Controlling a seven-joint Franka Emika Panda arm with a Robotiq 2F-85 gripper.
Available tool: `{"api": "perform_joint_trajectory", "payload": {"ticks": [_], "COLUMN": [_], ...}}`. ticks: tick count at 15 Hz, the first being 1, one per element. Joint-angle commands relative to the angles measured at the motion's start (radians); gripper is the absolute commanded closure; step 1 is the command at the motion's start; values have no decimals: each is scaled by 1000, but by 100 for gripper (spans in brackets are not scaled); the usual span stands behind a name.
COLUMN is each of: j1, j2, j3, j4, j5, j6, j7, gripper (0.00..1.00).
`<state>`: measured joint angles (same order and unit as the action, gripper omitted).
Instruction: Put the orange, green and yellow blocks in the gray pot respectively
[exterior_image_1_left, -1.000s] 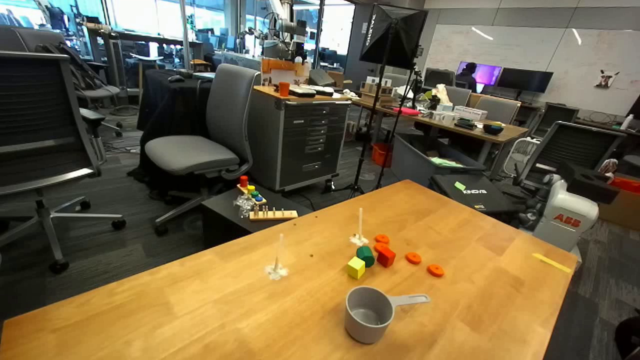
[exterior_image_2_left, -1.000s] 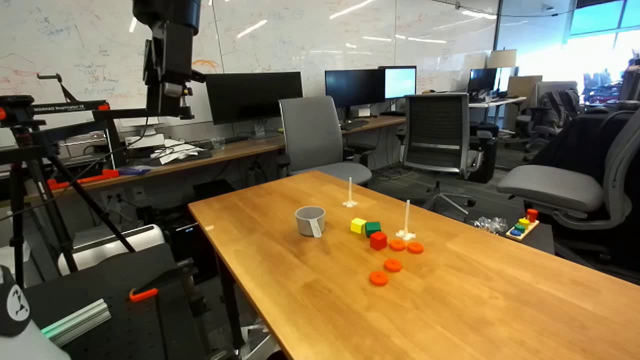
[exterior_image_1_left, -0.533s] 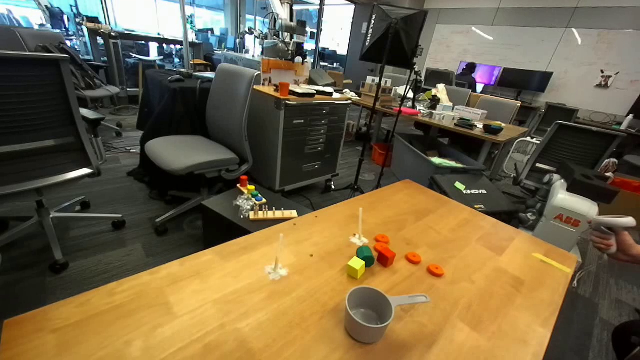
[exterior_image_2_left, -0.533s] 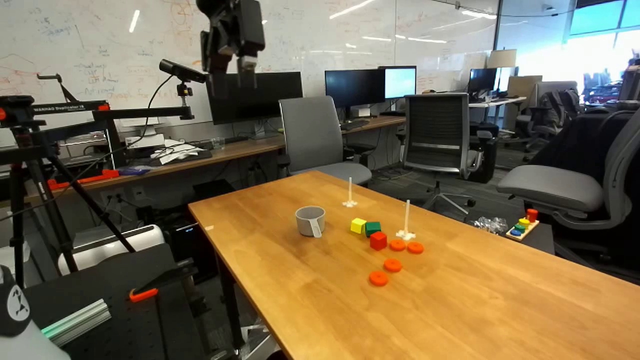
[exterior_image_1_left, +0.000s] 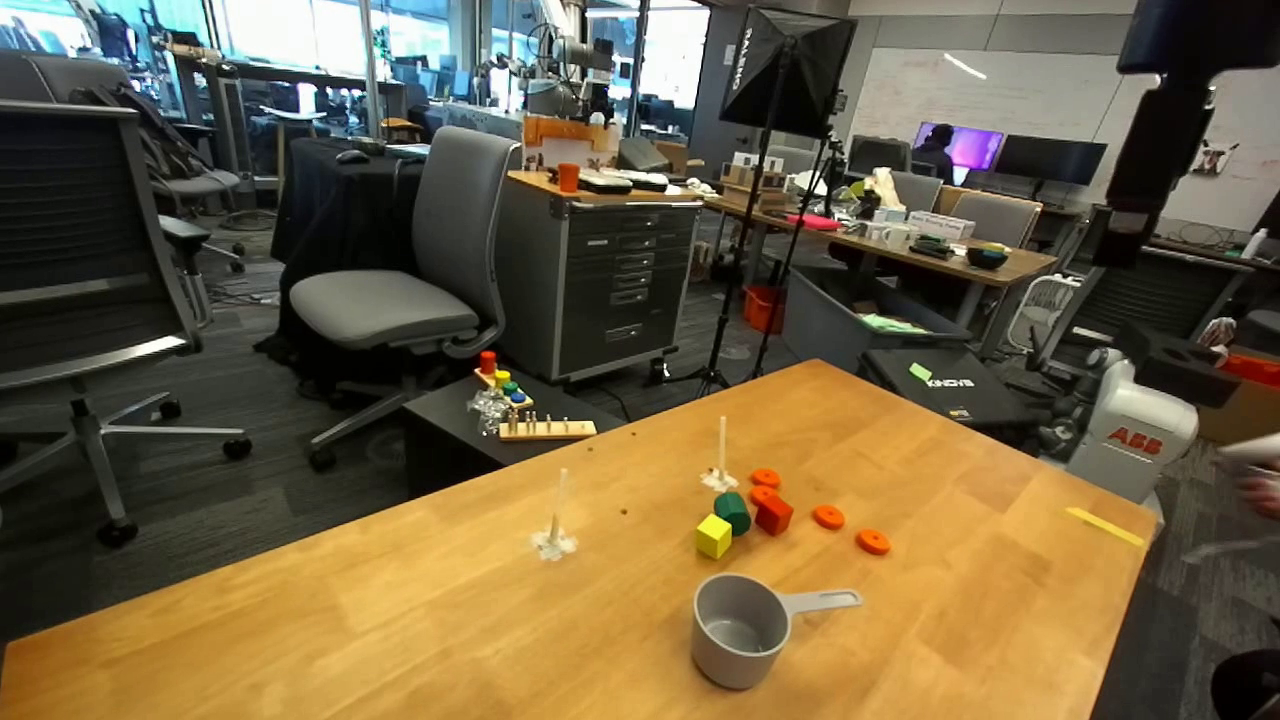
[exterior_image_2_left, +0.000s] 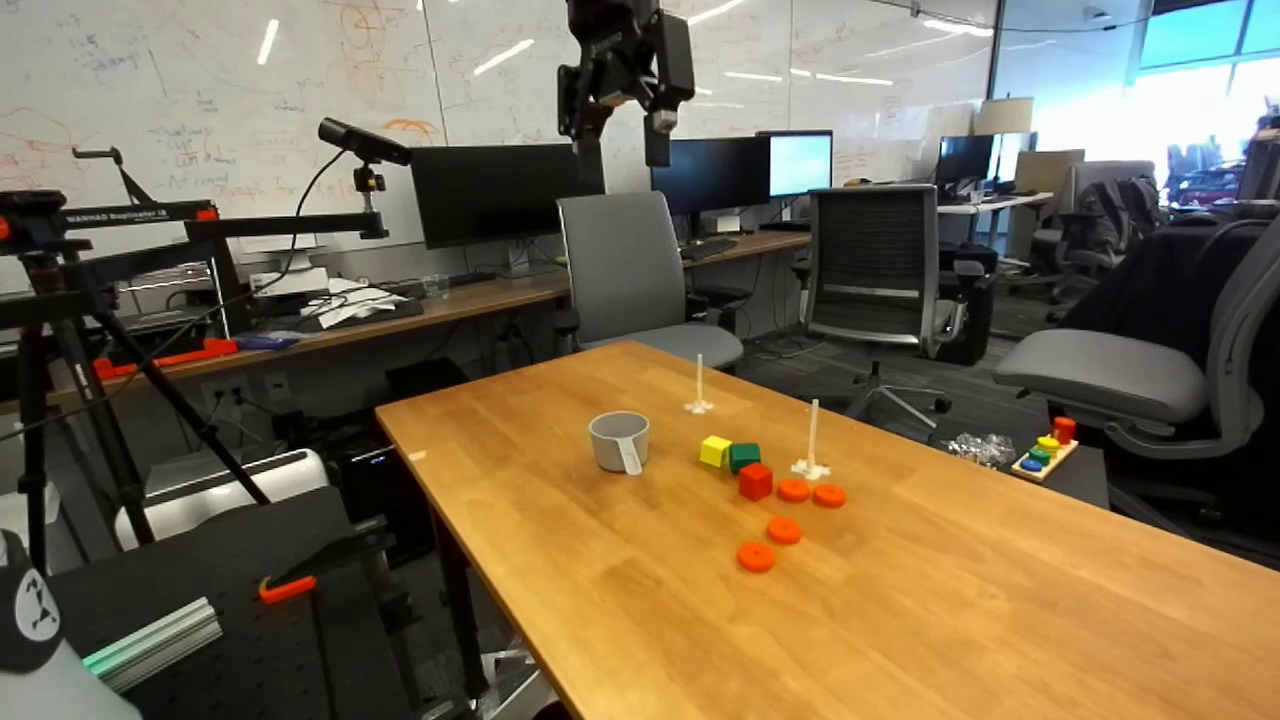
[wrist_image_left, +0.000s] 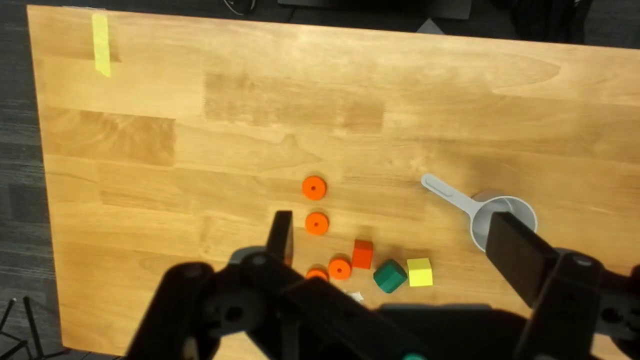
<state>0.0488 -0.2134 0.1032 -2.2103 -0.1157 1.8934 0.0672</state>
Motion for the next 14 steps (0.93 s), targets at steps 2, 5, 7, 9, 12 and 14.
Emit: {"api": "perform_joint_trajectory", "payload": {"ticks": [2,5,7,9,12,14], "j1": [7,2,1,1,7,13], "j2": [-4,30,91,152,256,338], "j3": [-5,-15,-17,-21,-19,-18], "j4": [-5,15,57,101,185,250], "j5": [-1,2,8,13,13,9], "j6": [-3,59,107,137,162,170], "j7": [1,-12,2,4,12,24], "gripper": [0,0,0,0,0,0]}}
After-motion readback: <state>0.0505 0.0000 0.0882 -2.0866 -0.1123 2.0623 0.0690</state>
